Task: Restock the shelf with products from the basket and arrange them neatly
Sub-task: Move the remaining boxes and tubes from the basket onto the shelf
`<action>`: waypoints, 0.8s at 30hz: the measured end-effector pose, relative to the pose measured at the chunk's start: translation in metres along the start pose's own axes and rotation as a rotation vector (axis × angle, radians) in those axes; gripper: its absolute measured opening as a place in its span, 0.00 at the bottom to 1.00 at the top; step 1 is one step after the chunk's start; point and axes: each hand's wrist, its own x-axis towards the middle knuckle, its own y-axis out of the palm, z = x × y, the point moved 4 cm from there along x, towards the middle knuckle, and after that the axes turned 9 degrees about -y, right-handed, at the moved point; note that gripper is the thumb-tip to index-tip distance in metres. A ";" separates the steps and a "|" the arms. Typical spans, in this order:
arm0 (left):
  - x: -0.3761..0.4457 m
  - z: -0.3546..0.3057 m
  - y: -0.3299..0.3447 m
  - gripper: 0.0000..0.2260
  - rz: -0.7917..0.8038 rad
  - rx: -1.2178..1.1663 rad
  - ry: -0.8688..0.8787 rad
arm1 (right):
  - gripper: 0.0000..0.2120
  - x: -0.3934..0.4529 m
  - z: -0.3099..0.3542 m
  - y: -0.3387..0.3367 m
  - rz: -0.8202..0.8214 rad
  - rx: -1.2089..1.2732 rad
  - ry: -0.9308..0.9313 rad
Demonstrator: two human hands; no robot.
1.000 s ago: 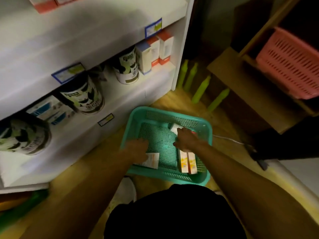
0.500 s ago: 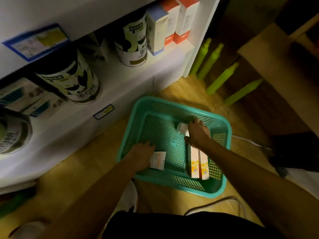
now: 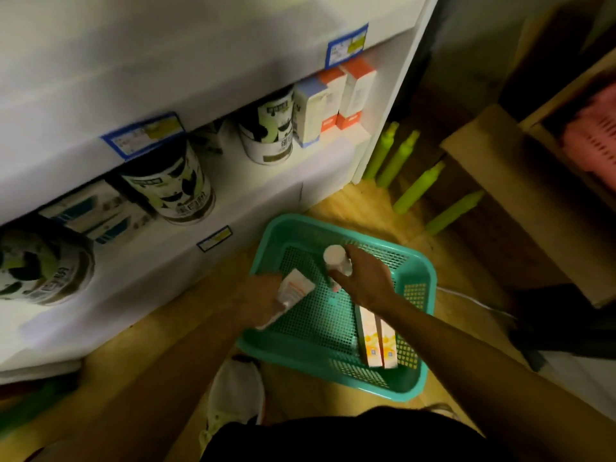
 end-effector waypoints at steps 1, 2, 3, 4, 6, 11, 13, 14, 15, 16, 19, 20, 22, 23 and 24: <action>-0.009 -0.001 -0.012 0.16 -0.023 -0.051 0.000 | 0.21 -0.003 0.008 -0.008 -0.037 0.069 0.033; -0.017 -0.002 -0.025 0.17 -0.059 -0.102 0.002 | 0.21 -0.005 0.015 -0.015 -0.072 0.125 0.053; -0.026 -0.005 -0.039 0.18 -0.093 -0.167 0.026 | 0.22 -0.006 0.023 -0.023 -0.096 0.158 0.068; -0.035 -0.009 -0.052 0.19 -0.113 -0.245 0.044 | 0.22 -0.007 0.033 -0.032 -0.114 0.174 0.073; -0.052 -0.015 -0.074 0.21 -0.184 -0.302 0.074 | 0.23 -0.009 0.050 -0.051 -0.143 0.204 0.080; -0.098 -0.034 -0.128 0.24 -0.368 -0.342 0.069 | 0.30 -0.018 0.089 -0.106 -0.177 0.311 0.021; -0.120 -0.039 -0.149 0.24 -0.446 -0.333 0.057 | 0.28 -0.024 0.108 -0.133 -0.178 0.317 -0.014; -0.132 -0.041 -0.159 0.24 -0.478 -0.325 0.060 | 0.26 -0.028 0.118 -0.147 -0.181 0.326 -0.031; -0.144 -0.044 -0.170 0.24 -0.509 -0.314 0.074 | 0.26 -0.033 0.127 -0.160 -0.186 0.341 -0.038; -0.157 -0.046 -0.180 0.24 -0.523 -0.305 0.076 | 0.27 -0.036 0.136 -0.173 -0.204 0.358 -0.046; -0.197 -0.049 -0.210 0.24 -0.580 -0.260 0.090 | 0.30 -0.049 0.165 -0.212 -0.284 0.365 -0.080; -0.212 -0.051 -0.221 0.24 -0.605 -0.242 0.085 | 0.31 -0.052 0.174 -0.225 -0.315 0.372 -0.096; -0.241 -0.053 -0.243 0.23 -0.652 -0.229 0.080 | 0.32 -0.057 0.194 -0.251 -0.365 0.374 -0.122; -0.255 -0.055 -0.254 0.22 -0.682 -0.218 0.084 | 0.32 -0.062 0.206 -0.265 -0.382 0.359 -0.135; -0.270 -0.057 -0.264 0.20 -0.716 -0.189 0.077 | 0.32 -0.067 0.219 -0.279 -0.399 0.343 -0.157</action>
